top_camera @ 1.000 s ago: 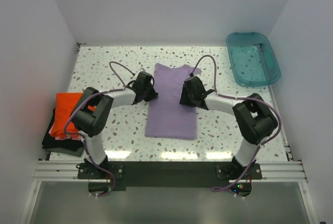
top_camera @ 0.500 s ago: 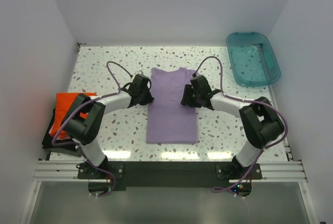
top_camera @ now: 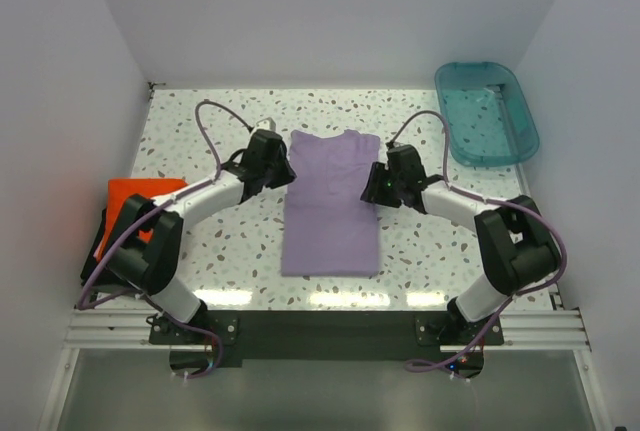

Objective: Fold and stack the t-shirts
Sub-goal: Fold the tshirt

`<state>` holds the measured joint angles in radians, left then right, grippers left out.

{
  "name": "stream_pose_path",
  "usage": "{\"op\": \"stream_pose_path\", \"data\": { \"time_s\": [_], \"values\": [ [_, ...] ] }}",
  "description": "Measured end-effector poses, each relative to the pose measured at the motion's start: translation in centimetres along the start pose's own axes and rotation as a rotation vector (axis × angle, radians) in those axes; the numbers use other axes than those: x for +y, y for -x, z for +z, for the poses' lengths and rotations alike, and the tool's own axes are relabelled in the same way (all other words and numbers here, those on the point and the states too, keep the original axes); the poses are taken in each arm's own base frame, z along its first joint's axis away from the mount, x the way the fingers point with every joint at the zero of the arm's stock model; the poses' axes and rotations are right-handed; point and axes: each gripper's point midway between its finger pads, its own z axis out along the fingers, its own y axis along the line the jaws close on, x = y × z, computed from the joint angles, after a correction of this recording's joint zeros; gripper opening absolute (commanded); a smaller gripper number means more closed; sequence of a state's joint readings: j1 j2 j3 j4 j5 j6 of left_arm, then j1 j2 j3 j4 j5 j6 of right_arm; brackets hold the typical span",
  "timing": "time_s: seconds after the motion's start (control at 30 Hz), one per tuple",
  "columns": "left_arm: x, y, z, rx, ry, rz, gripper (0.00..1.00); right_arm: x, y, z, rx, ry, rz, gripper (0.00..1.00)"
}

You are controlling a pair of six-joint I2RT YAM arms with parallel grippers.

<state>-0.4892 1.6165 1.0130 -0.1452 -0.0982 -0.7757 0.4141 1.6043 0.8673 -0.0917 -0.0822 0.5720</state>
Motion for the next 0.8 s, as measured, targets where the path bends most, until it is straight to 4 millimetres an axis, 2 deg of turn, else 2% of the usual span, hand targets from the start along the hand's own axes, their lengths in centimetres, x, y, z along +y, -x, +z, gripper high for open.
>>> {"op": "stream_pose_path", "data": {
  "time_s": [0.13, 0.23, 0.4, 0.53, 0.67, 0.7, 0.73, 0.8],
  "values": [
    [1.4, -1.7, 0.5, 0.036, 0.025, 0.006, 0.22, -1.4, -1.3, 0.2, 0.021, -0.047, 0.009, 0.29],
    [2.6, -3.3, 1.3, 0.075, 0.06, 0.011, 0.22, -2.5, -1.7, 0.7, 0.029, -0.097, 0.016, 0.22],
    [4.7, -5.5, 3.1, 0.131, 0.129, 0.007, 0.21, -3.3, -1.8, 1.1, 0.027, -0.14, 0.021, 0.23],
    [4.5, -5.2, 3.7, 0.112, 0.124, -0.014, 0.21, -3.3, -1.3, 1.5, 0.019, -0.148, 0.02, 0.24],
    [4.2, -5.0, 4.0, 0.098, 0.117, -0.028, 0.21, -3.1, -0.9, 1.7, 0.015, -0.15, 0.017, 0.32],
    [4.2, -4.9, 4.0, 0.097, 0.119, -0.028, 0.22, -3.1, -0.9, 1.7, 0.016, -0.152, 0.015, 0.36],
    [4.3, -4.9, 3.9, 0.095, 0.121, -0.028, 0.22, -3.1, -0.8, 1.7, 0.016, -0.153, 0.013, 0.46],
    [4.4, -4.8, 3.8, 0.091, 0.131, -0.025, 0.25, -3.1, -0.6, 1.4, 0.014, -0.162, 0.007, 0.53]
  ]
}}
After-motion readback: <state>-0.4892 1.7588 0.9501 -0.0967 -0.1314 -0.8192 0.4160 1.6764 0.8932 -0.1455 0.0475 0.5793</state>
